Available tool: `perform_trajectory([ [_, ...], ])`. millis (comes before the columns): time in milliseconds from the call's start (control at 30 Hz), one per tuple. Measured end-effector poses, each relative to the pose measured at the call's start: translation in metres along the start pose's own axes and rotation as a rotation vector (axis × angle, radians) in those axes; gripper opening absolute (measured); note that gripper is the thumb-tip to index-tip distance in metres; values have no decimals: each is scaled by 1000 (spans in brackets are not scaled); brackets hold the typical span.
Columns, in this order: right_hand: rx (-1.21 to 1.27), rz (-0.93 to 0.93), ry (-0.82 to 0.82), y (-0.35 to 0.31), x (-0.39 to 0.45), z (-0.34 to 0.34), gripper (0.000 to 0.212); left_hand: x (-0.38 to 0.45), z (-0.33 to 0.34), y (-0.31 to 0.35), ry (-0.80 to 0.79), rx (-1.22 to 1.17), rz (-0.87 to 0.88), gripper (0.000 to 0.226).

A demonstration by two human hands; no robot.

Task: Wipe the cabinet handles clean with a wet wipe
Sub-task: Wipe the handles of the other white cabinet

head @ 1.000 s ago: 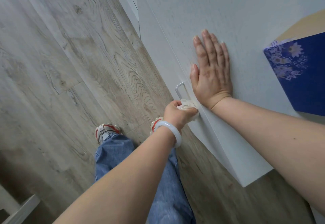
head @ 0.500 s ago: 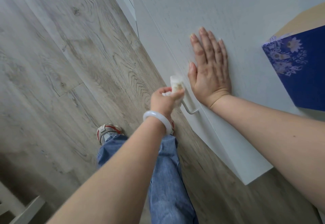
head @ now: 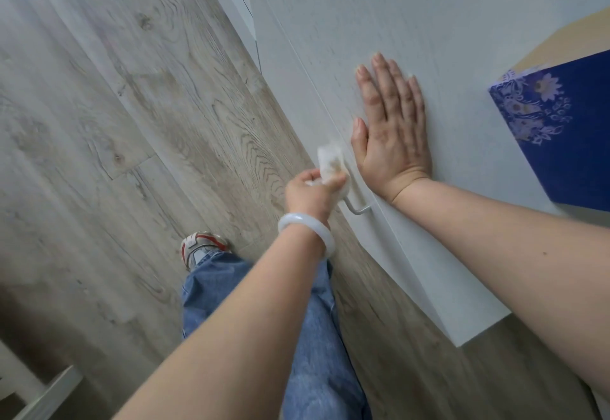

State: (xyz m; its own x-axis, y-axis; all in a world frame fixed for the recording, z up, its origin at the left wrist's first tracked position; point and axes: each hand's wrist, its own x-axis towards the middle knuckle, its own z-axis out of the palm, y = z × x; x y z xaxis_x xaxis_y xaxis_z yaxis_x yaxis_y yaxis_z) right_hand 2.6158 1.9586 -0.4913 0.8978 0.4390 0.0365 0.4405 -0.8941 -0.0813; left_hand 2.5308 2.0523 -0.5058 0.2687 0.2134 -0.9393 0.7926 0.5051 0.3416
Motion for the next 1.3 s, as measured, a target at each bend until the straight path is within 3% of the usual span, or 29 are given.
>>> perform_trajectory([
  [100, -1, 3, 9, 0, 0, 0, 61, -19, 7, -39, -22, 36, -102, 23],
  [200, 5, 0, 14, 0, 0, 0, 62, -16, 6, -34, -10, 3, -108, 24],
  [367, -1, -4, -2, 0, 1, 1, 63, 5, -2, 20, 29, 2, 106, 25],
  [467, -4, 2, -6, 1, 2, 0, 63, 9, 1, 24, 32, 21, 144, 25],
  [700, -1, -2, 10, 0, 0, 1, 61, -14, -3, -41, -136, 53, -132, 23],
  [900, -4, 2, 8, 0, 1, 1, 61, 1, -4, 12, -215, -204, -134, 54],
  [967, -6, 4, 9, -1, 1, 0, 61, 10, 1, 18, -142, -195, -139, 65],
  [1133, -6, 3, 16, 0, 1, 0, 61, 1, 17, -15, 11, -249, -153, 21],
  [1200, -6, 0, 22, 0, 1, 0, 61, -11, 22, -30, 8, -306, -156, 17],
  [1300, -3, -2, 19, 0, 0, 0, 61, -23, 19, -32, -6, -355, -184, 29],
])
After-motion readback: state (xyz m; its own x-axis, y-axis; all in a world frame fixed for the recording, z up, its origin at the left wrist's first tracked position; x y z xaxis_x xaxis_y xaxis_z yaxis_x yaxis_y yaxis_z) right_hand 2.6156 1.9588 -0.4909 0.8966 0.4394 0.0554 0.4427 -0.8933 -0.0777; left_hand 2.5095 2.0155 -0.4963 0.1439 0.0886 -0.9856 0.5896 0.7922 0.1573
